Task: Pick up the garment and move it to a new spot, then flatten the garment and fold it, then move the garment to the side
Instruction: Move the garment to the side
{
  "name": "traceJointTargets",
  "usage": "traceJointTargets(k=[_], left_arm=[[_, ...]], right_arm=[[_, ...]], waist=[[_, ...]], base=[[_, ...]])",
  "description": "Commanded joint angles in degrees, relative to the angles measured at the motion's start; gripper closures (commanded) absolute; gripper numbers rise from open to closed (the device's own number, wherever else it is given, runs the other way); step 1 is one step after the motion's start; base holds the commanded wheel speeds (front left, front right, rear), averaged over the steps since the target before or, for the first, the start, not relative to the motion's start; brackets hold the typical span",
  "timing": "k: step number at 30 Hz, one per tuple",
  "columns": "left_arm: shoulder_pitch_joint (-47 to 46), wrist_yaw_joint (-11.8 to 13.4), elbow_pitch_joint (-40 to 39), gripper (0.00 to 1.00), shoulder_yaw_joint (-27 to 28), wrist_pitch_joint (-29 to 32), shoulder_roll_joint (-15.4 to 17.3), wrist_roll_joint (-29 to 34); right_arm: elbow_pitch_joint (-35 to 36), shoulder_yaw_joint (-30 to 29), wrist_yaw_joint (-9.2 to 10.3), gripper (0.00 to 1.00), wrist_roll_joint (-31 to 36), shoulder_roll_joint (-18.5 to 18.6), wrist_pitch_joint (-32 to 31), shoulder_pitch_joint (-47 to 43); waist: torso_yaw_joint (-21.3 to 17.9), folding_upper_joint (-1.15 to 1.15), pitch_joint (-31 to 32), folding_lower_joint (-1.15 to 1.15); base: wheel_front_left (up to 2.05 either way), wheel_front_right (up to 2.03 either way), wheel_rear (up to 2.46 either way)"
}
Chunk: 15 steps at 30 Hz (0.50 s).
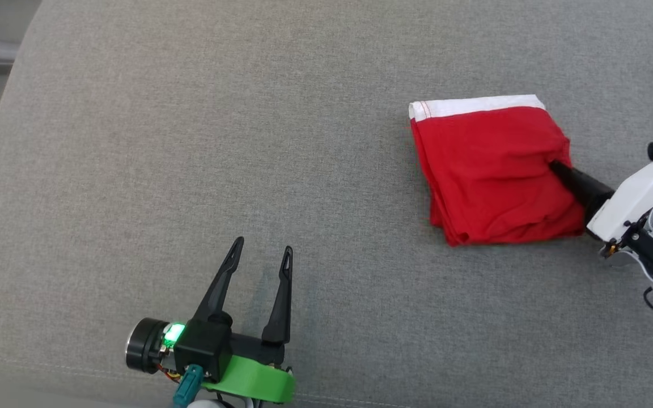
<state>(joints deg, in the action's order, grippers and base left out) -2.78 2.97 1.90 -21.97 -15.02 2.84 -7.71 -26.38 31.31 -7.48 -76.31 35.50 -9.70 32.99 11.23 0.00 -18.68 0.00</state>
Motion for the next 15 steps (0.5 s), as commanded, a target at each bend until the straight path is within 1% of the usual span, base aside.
traceJointTargets(k=[1,7,15], left_arm=[[-1.0,-0.3,-0.2,0.0,0.1,-0.2,0.1,0.0],[-2.5,-1.2,-1.0,0.0,0.2,-0.2,0.1,0.9],[-6.2,-2.1,-3.3,0.0,-1.6,-0.2,0.1,2.6]], right_arm=[[0.3,0.0,-0.01,1.0,0.3,1.5,0.7,1.3],[2.0,-0.6,-0.01,1.0,1.3,7.1,2.0,7.1],[3.1,-1.6,-0.01,1.0,5.9,15.2,3.7,16.0]], waist=[[-1.1,0.0,-0.3,0.0],[-4.0,0.0,-3.4,0.0],[-6.1,0.0,-8.9,0.0]], base=[[0.0,0.0,0.0],[0.0,0.0,0.0],[0.0,0.0,0.0]])
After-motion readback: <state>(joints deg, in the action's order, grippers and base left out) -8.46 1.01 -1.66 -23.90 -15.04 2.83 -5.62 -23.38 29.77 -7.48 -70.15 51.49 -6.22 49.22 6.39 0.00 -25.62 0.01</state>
